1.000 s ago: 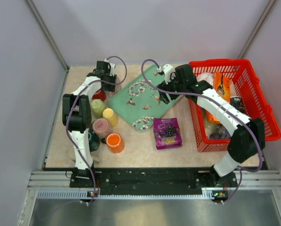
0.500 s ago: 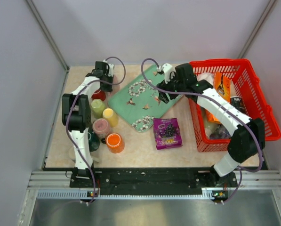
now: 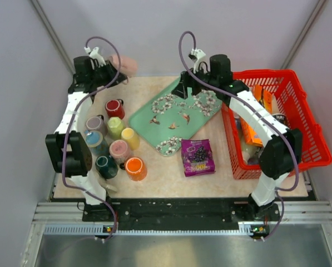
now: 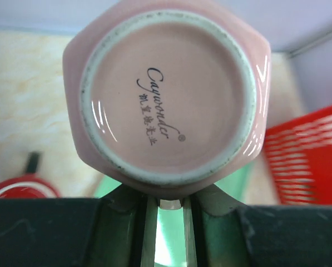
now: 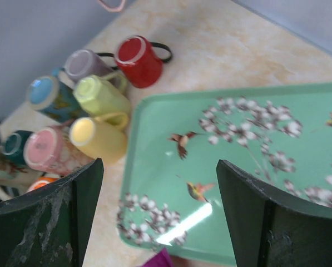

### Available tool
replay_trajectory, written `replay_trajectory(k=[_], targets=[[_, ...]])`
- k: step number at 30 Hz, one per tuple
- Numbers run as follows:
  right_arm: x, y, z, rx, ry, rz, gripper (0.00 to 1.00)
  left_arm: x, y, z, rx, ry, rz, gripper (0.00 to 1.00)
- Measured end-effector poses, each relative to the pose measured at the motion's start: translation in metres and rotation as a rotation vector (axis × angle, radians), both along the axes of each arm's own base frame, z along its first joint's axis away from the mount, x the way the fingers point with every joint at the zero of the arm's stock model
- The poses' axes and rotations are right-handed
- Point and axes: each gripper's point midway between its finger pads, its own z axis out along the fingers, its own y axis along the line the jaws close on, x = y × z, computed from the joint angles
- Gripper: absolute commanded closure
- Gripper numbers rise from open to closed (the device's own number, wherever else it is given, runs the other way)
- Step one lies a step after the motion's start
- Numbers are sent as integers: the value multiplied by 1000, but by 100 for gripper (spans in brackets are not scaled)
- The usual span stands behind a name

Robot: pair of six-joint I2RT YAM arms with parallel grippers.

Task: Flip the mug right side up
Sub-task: Turn over the cup at the center of the board.

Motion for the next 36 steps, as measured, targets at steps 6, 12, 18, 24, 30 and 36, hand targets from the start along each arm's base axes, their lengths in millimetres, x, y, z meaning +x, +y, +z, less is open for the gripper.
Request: replay_trajectory(k=[6,12,18,24,30,36], targets=[[-12,45,16,222,100,250,17,-35,-28,57,-296,-98,-244,100],[-18,65,40,379,138,373,19,-80,-60,50,-472,38,-464,100],[-24,79,68,443,119,472,23,-98,-79,56,-511,71,-560,100],[-27,95,83,477,88,528,25,-109,-95,65,-507,59,-612,100],[-27,109,71,485,150,520,32,-117,-116,74,-512,55,-635,100],[-20,113,70,490,144,472,61,-116,-121,79,-506,30,-628,87]])
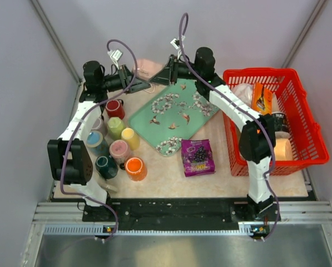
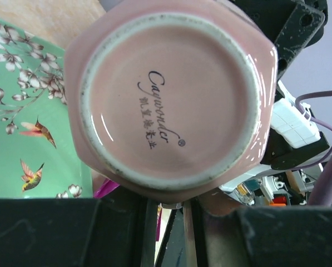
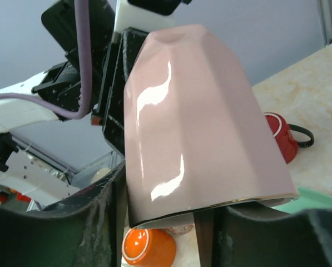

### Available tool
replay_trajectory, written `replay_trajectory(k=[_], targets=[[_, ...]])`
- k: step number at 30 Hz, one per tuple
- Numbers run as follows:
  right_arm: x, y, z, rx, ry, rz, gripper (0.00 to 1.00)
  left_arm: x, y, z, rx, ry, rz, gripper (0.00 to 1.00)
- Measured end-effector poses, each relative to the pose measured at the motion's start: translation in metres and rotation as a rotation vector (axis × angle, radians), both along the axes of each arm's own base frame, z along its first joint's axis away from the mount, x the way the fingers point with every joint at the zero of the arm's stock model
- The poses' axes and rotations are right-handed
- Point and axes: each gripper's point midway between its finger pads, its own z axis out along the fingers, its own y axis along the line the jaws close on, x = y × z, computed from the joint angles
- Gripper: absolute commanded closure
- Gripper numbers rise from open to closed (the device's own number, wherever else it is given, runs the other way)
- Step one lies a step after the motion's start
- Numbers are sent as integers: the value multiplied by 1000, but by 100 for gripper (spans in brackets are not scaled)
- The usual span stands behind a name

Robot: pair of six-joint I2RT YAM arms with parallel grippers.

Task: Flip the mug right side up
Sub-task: Turn over the cup at the center of the board, then place the cup on the tray.

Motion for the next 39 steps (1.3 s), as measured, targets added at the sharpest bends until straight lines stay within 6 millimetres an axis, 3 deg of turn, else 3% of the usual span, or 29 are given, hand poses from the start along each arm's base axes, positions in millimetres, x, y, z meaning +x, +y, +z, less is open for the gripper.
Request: replay_trajectory(k=[2,5,10,15,18,22,27,32,35,39], targets=[[3,1,-1,-4,-8,-19,73,-2,0,-1,0,0,8,79],[-1,4,-3,-17,-17,-17,100,-1,1,-12,2,15,44,68],[1,10,-9,-55,-52,-70,100,-18,-1,-32,3,64,31,44],[8,7,-21,-148,-93,-165,100,-38,7,-36,10,74,52,35],[12,-2,-29,-252,-151,-260,100,-44,39,-36,14,79,158,34],[2,-9,-35,-391,-225,-350,100,-48,85,-35,62,66,358,34],[-22,-1,-45,-549,-340,-409,100,-64,107,-34,217,-23,528,34],[-45,10,-72,-717,-442,-364,100,-76,140,-35,390,-107,747,34],[-45,22,-91,-804,-514,-298,100,-84,153,-43,455,-127,814,34],[-27,32,-122,-909,-600,-220,100,-88,160,-57,492,-102,842,34]])
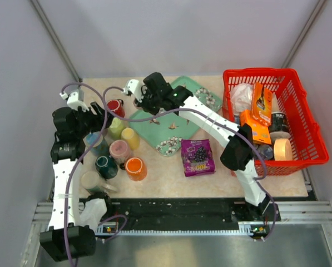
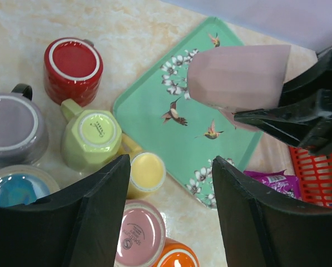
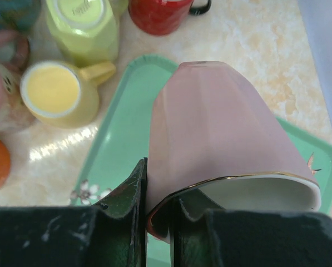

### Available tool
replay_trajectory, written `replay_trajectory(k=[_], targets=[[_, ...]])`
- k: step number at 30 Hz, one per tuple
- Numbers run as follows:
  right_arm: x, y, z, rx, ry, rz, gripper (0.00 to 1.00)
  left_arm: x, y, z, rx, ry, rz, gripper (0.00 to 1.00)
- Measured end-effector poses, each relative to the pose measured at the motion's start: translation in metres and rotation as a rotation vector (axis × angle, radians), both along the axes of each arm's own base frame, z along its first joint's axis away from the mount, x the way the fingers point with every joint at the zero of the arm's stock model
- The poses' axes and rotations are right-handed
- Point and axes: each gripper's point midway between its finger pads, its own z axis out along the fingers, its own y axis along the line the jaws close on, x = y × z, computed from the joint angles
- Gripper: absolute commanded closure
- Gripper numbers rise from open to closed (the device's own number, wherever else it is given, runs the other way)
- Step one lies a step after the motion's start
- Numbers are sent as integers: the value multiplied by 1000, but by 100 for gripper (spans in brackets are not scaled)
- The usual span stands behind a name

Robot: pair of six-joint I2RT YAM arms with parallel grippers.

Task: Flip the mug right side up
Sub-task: Place the cup on the tray.

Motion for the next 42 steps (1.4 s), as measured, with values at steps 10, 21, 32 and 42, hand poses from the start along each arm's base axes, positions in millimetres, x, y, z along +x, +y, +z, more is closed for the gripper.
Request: replay_trajectory(k=[10,21,32,42], targets=[[-6,-27,-83,-301,76,96,100,-7,11,-13,36,42,49,35],[-17,-55,-108,-446,131,140,100,-11,29,-22,62,84,133,33],[-32,-90,-133,-546,252,167,100,-12,40,-36,91,124,183,33],[-31,-97,-140,-560,284,155,50,-8,42,-44,87,155,185,34]])
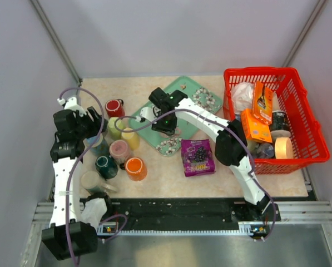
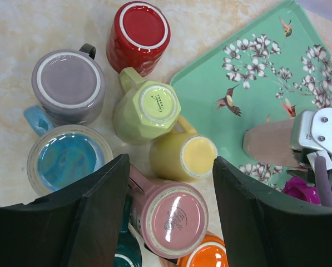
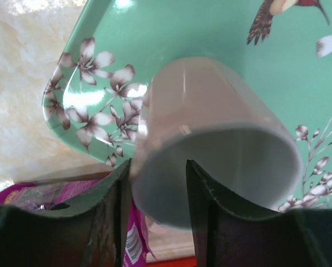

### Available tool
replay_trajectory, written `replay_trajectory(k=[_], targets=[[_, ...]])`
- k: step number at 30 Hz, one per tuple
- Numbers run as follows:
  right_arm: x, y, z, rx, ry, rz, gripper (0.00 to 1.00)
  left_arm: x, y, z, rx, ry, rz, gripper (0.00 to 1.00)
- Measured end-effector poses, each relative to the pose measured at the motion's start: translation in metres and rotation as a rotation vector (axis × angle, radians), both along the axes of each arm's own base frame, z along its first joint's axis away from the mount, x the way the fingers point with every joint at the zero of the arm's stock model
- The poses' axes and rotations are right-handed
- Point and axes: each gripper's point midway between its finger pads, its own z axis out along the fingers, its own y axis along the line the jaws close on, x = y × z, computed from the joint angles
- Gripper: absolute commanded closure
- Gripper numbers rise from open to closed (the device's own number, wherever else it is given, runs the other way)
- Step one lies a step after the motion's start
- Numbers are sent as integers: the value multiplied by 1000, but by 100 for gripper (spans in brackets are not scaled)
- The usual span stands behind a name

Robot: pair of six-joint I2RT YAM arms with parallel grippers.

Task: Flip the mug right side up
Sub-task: Place the cup on the tray.

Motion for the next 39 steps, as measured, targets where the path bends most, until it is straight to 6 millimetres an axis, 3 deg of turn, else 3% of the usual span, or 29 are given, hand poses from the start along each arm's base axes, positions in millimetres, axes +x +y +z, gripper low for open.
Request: replay_trajectory(k=[4,8,15,18,24,33,36,39], targets=[[2,4,4,25,-7,-18,29,2,0,-4,-5,14,-1,34],[0,-1,11,54,3,-48,27,4,1,-8,-9,29,-2,34],[-2,-34,56,170,-32,-143,30,9,1,-16,-17,58,-6,34],[-2,-52,67,226,-49,-171,30,11,1,-18,-21,67,-9,35],[7,-61,50,278,-27,-192,30,16,1,-20,-18,70,-24,35],[17,-28,37,394,-31,-75,33,16,0,-18,4,60,-47,35],[21,-22,18,387,-9,-54,38,16,0,-17,10,58,-53,35],[18,-21,2,370,20,-46,53,16,0,-17,14,57,-56,36]])
